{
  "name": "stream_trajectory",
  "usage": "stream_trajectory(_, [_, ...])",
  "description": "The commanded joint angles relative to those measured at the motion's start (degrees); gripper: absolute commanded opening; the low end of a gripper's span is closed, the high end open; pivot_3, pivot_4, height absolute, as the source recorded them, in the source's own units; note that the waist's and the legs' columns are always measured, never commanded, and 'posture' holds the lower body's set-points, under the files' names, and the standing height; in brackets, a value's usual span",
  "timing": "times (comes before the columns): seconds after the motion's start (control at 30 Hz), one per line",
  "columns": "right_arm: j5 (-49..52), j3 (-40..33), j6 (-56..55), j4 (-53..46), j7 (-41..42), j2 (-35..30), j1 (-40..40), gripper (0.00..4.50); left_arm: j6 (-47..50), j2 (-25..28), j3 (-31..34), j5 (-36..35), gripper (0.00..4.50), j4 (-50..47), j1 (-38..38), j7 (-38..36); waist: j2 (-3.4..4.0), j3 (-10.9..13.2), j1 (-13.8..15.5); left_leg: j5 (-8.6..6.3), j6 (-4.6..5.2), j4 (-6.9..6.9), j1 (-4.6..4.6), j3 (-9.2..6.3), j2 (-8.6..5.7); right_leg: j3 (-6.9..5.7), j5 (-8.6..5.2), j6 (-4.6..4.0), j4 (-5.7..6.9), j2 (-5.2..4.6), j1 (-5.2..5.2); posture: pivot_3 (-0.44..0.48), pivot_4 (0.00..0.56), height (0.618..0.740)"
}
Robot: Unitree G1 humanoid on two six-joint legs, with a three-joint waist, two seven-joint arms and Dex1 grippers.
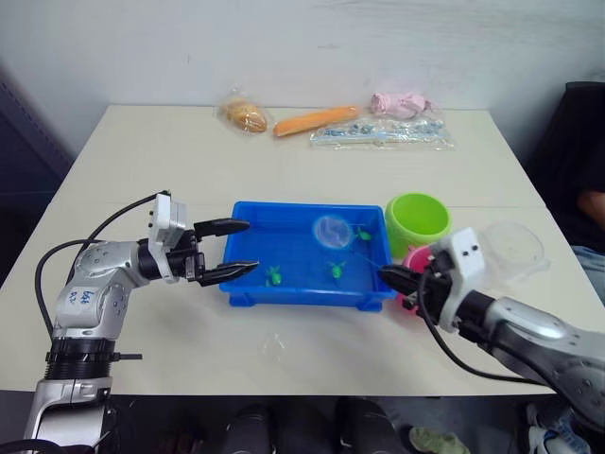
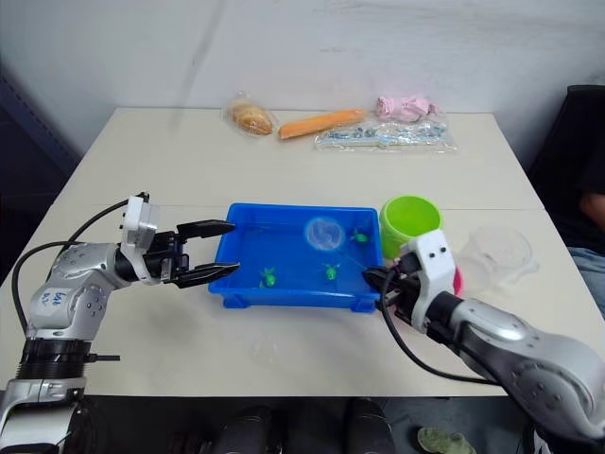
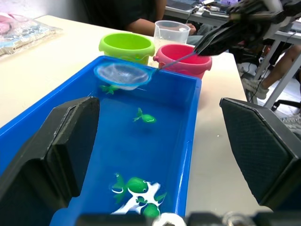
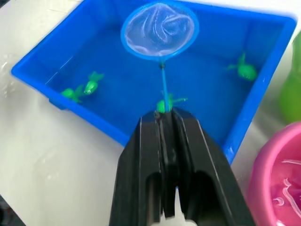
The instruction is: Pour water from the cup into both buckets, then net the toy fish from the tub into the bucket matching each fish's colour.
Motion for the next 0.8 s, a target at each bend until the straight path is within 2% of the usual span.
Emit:
stream_trajectory(0.03, [15.25, 6.11, 11.58, 9.15, -17.67, 3.62, -11.17, 0.00, -0.21, 0.27, 1.77, -0.68, 4.41, -4.77, 3.10, 1.82, -0.01, -0.01, 0.00, 0.00, 0.00, 0.00, -0.01, 0.00, 0.01, -0.01, 0.00, 0.00, 0.00, 0.01, 0.00, 0.000, 0.150, 0.740])
stream_trajectory(0.27, [25.52, 8.57, 15.62, 16.21, -32.06, 3.90, -18.03, 0.00, 0.09, 1.00, 1.99, -0.62, 4.41, -5.94, 3.73, 2.29, -0.01, -0.01, 0.06, 0.00, -0.03, -0.04, -0.16, 0.06, 0.04, -0.04, 0.03, 0.03, 0.00, 0.06, -0.12, 0.000, 0.150, 0.740])
stream_trajectory(0.53, [35.58, 10.22, 14.89, 19.75, -42.42, 2.28, -21.72, 0.00, -0.09, 1.82, 2.38, -0.65, 4.41, -5.58, 3.43, 1.87, -0.01, -0.01, -0.10, 0.00, -0.03, -0.08, -0.18, 0.09, 0.06, -0.04, 0.03, 0.03, -0.02, 0.08, -0.15, 0.000, 0.150, 0.740])
stream_trajectory(0.8, [36.22, 10.38, 12.11, 20.41, -48.27, 2.92, -23.61, 0.00, -0.82, 1.44, 2.42, -0.89, 4.41, -5.10, 3.71, 1.51, -0.01, -0.01, -0.13, 0.00, -0.03, -0.07, -0.23, 0.09, 0.08, -0.03, 0.03, 0.03, -0.03, 0.08, -0.21, 0.000, 0.150, 0.740])
